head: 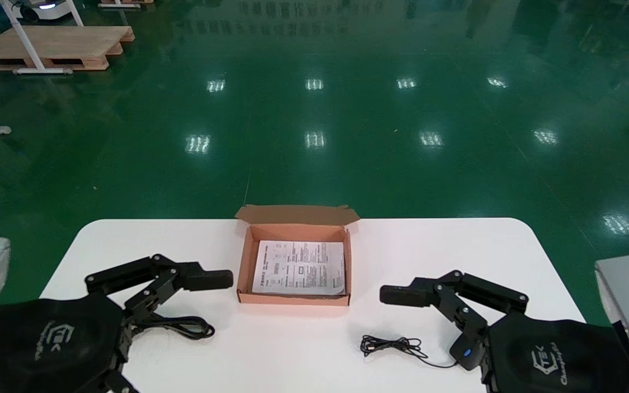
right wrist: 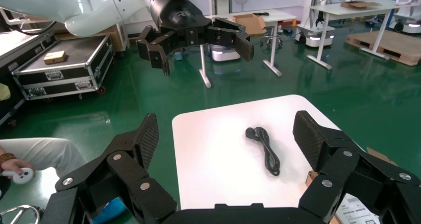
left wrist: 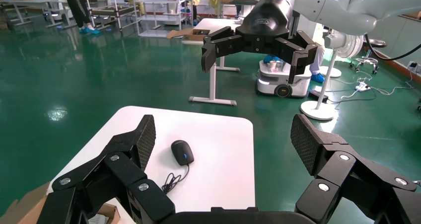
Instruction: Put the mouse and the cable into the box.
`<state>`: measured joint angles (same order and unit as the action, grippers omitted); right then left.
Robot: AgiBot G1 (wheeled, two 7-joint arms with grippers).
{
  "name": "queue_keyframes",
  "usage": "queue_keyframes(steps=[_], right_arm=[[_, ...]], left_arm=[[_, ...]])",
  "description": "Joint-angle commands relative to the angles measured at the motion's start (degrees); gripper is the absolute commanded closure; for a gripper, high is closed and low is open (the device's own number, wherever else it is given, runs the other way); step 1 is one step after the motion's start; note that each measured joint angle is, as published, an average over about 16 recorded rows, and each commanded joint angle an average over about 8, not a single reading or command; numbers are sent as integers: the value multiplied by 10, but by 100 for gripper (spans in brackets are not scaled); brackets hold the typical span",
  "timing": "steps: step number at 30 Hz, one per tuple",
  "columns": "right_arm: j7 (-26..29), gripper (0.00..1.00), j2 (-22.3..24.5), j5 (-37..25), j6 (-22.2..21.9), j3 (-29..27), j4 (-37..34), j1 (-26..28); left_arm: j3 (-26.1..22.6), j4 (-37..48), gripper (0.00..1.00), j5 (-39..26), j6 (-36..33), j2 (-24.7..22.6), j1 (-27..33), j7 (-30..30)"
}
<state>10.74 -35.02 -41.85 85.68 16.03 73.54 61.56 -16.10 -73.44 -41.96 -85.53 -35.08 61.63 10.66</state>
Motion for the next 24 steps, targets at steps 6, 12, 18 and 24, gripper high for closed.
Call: queue_keyframes(steps=[6, 12, 18, 24], right_arm=[[0, 0, 0, 0, 0, 0, 0, 0], [0, 0, 0, 0, 0, 0, 0, 0], [0, 0, 0, 0, 0, 0, 0, 0], [0, 0, 0, 0, 0, 0, 0, 0]], left_arm=[[0, 0, 0, 0, 0, 0, 0, 0], [0, 0, 0, 0, 0, 0, 0, 0], [0, 0, 0, 0, 0, 0, 0, 0], [0, 0, 0, 0, 0, 0, 0, 0]])
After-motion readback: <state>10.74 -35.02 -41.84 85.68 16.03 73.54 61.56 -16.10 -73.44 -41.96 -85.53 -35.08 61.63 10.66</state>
